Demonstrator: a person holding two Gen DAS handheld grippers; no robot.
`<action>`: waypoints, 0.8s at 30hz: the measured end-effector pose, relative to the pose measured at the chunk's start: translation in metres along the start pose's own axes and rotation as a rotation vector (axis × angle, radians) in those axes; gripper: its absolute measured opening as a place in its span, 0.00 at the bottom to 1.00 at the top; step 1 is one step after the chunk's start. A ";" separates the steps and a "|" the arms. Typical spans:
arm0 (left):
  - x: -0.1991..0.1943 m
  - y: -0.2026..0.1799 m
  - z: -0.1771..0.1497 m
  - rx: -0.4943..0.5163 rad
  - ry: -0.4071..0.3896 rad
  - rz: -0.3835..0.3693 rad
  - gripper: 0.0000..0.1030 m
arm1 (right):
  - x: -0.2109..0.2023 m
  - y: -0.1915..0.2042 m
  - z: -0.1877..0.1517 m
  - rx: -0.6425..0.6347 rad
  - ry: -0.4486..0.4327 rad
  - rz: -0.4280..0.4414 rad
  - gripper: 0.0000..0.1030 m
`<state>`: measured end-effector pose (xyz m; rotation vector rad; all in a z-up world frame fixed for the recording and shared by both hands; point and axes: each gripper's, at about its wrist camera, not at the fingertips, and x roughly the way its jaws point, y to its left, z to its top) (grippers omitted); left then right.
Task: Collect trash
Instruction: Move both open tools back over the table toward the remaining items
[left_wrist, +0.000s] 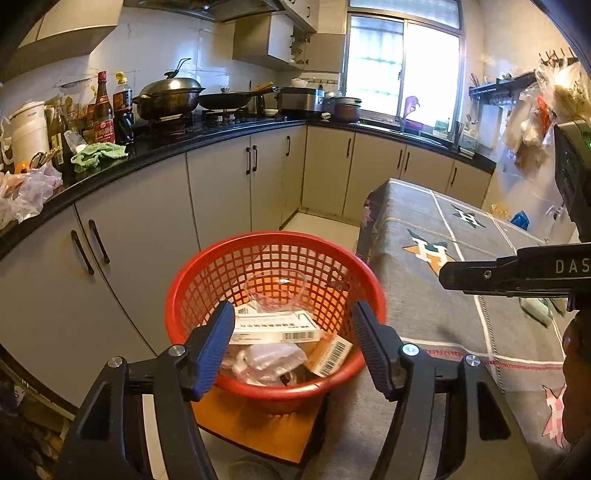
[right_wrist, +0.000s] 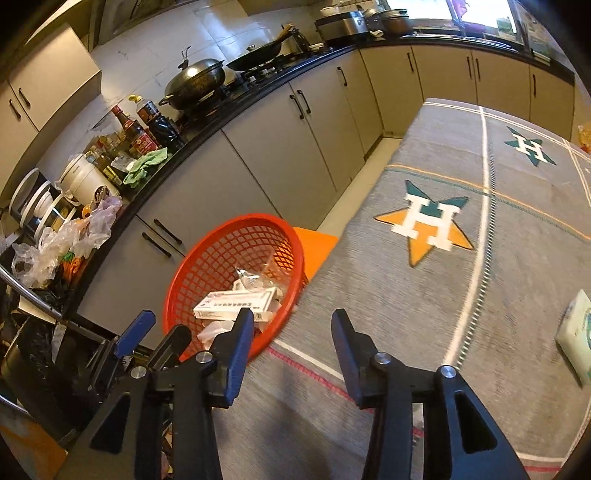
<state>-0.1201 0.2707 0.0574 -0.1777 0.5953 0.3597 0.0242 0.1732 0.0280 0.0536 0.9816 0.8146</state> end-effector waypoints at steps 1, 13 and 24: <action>-0.001 -0.003 0.000 0.005 0.001 -0.004 0.64 | -0.002 -0.002 -0.001 0.003 -0.001 -0.001 0.48; -0.018 -0.047 -0.006 0.072 0.013 -0.037 0.69 | -0.036 -0.030 -0.023 0.030 -0.031 -0.009 0.52; -0.032 -0.105 -0.013 0.157 0.046 -0.110 0.70 | -0.085 -0.074 -0.058 0.090 -0.082 -0.039 0.53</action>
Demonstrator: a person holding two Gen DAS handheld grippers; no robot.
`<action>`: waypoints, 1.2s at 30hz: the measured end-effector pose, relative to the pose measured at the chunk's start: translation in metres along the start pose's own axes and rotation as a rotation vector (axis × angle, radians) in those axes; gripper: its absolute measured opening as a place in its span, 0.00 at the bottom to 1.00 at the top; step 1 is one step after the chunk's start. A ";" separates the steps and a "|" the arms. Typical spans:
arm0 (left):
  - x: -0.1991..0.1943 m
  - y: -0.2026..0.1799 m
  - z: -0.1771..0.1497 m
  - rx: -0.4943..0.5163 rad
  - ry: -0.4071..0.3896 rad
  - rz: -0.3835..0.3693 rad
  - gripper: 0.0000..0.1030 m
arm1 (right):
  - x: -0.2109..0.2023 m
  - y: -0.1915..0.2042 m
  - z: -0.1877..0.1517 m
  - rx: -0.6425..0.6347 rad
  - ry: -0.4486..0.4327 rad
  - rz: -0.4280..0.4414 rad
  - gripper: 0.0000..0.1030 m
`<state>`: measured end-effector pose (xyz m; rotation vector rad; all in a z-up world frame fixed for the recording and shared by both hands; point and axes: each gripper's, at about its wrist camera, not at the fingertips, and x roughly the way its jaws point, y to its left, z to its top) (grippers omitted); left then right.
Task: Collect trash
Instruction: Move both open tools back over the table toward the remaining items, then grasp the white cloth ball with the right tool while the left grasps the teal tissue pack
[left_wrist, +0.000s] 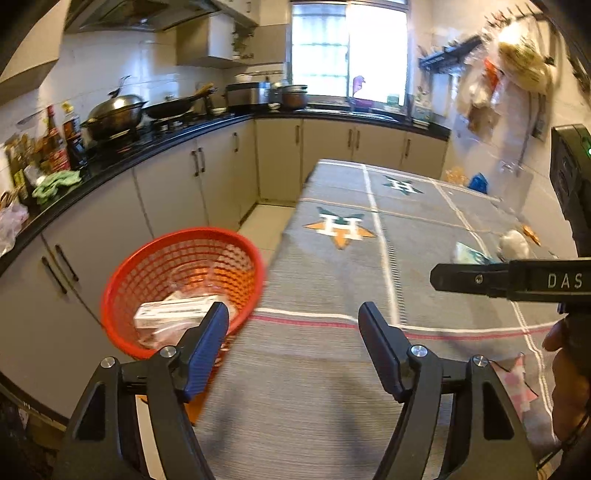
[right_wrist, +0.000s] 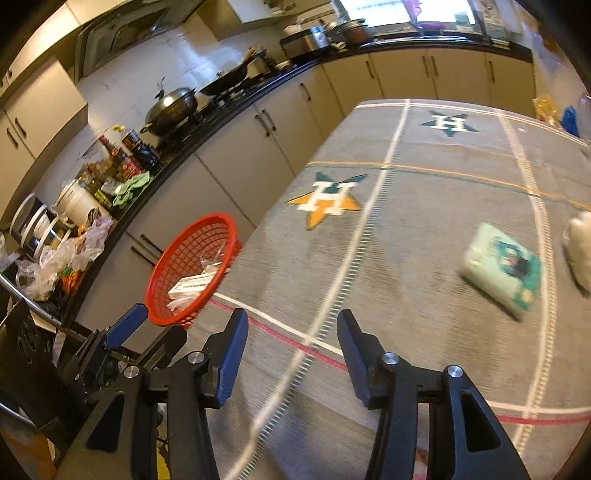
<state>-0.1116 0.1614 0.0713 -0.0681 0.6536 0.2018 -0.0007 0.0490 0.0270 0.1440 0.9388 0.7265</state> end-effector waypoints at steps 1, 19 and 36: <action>0.000 -0.007 0.001 0.011 0.003 -0.008 0.70 | -0.006 -0.005 -0.001 0.006 -0.009 -0.003 0.54; 0.003 -0.149 0.006 0.169 0.125 -0.284 0.74 | -0.116 -0.153 -0.006 0.279 -0.189 -0.172 0.61; 0.058 -0.169 0.034 0.080 0.262 -0.327 0.75 | -0.071 -0.227 0.042 0.305 -0.122 -0.349 0.70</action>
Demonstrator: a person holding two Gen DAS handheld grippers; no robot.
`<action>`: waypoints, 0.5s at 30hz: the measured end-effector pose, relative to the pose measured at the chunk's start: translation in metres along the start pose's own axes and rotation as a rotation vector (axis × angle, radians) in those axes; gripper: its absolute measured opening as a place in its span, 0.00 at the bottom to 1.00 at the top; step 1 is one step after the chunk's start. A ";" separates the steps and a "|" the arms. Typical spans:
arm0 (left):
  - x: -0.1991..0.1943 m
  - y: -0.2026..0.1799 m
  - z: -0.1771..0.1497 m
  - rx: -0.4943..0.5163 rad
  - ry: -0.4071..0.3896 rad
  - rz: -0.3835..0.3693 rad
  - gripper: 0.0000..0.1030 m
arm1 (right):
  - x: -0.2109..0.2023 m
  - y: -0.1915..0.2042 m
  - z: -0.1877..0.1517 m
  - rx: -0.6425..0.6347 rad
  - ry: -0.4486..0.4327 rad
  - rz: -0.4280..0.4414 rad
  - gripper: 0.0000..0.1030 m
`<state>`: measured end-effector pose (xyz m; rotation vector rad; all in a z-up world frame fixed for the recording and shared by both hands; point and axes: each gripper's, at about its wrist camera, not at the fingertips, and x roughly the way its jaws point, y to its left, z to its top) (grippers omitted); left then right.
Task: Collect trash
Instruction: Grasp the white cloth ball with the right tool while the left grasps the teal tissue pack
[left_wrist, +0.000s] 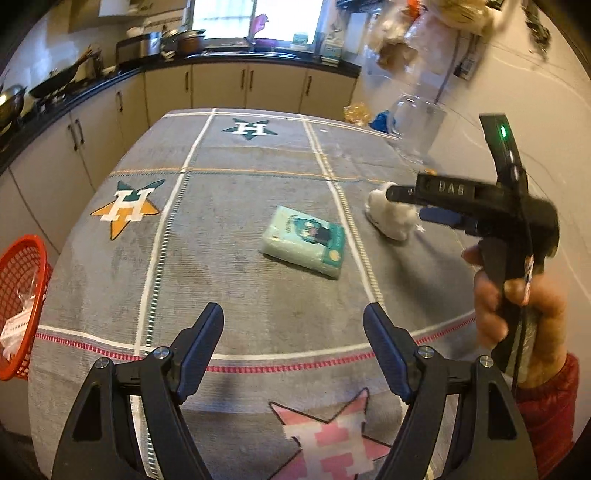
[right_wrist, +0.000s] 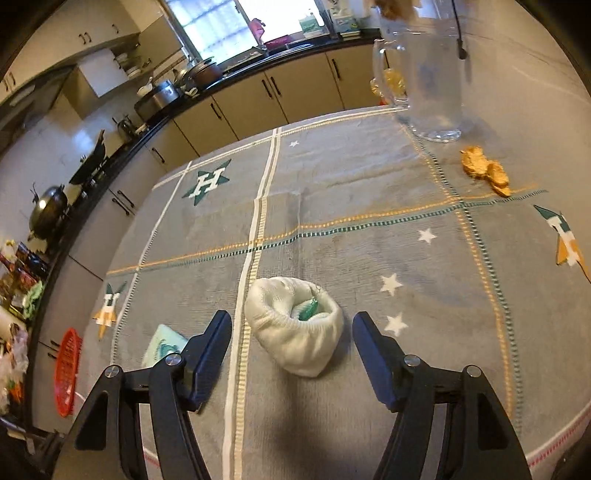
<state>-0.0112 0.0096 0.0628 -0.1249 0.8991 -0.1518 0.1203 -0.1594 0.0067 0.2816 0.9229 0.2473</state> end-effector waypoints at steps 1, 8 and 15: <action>0.000 0.002 0.001 -0.007 -0.002 0.001 0.75 | 0.004 0.000 0.000 -0.012 -0.001 -0.002 0.70; 0.001 0.017 0.003 -0.048 -0.009 0.018 0.75 | 0.016 0.003 -0.008 -0.066 0.008 0.016 0.42; 0.001 0.037 0.000 -0.096 -0.010 0.036 0.75 | 0.018 0.043 -0.030 -0.201 0.030 0.078 0.39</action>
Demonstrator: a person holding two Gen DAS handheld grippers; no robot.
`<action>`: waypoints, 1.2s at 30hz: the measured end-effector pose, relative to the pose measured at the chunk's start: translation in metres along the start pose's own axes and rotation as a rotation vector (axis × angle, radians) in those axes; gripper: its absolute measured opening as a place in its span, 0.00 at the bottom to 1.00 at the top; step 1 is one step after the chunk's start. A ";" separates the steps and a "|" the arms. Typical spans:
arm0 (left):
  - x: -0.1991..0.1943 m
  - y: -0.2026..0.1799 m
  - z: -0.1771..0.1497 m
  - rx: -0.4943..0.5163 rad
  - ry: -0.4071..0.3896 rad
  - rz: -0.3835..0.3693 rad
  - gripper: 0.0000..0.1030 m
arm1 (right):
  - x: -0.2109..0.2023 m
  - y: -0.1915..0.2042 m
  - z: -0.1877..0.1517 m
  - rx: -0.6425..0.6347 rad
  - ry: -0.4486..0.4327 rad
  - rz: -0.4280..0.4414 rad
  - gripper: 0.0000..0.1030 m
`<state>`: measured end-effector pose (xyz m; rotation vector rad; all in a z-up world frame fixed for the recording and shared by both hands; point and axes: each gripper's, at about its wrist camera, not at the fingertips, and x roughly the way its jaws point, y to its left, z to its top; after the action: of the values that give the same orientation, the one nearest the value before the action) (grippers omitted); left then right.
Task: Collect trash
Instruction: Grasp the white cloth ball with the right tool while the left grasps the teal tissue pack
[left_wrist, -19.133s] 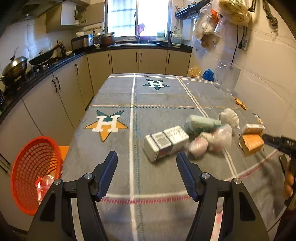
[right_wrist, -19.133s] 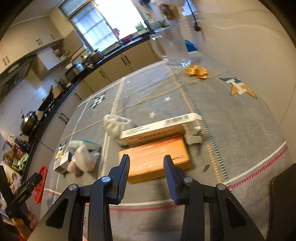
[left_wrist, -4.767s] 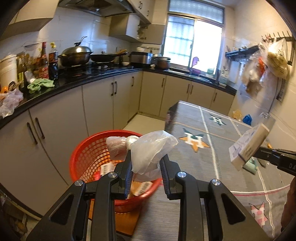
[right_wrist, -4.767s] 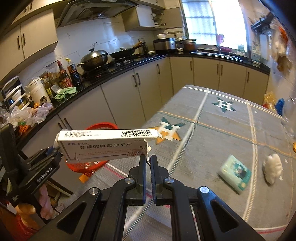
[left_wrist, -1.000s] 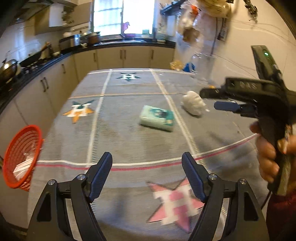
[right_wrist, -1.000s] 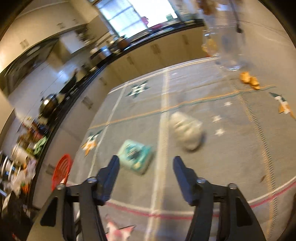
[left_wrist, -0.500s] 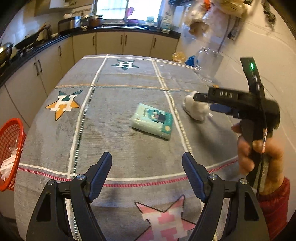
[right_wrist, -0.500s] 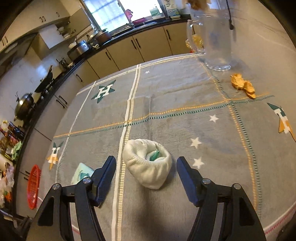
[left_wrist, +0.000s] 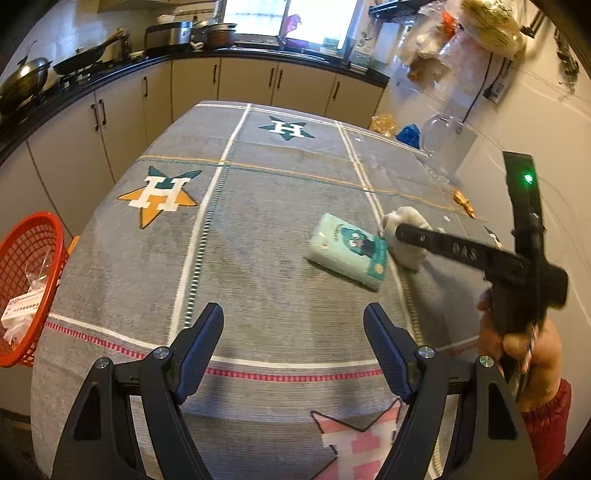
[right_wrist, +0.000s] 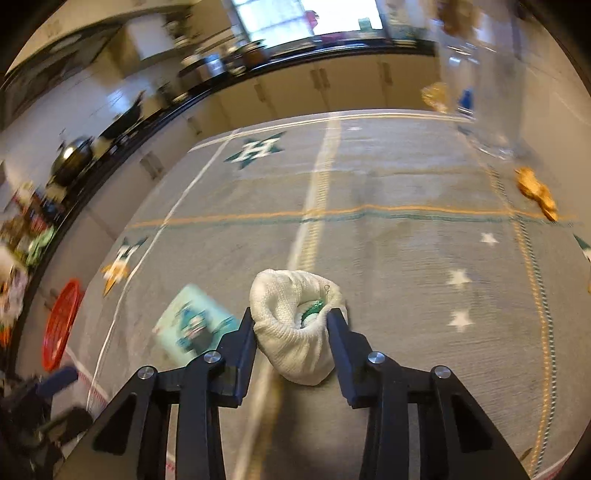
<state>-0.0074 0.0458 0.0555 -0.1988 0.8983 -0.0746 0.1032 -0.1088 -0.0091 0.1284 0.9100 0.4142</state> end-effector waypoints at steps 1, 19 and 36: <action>0.000 0.003 0.000 -0.006 0.000 0.003 0.75 | 0.000 0.007 -0.003 -0.024 0.011 0.021 0.39; 0.033 -0.023 0.014 0.058 -0.002 0.126 0.75 | -0.026 -0.004 -0.013 0.021 0.005 0.188 0.31; 0.078 -0.028 0.011 0.153 0.020 0.199 0.75 | -0.023 -0.006 -0.011 0.029 0.004 0.144 0.31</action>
<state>0.0505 0.0082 0.0077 0.0346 0.9238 0.0392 0.0841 -0.1246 -0.0007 0.2205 0.9136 0.5354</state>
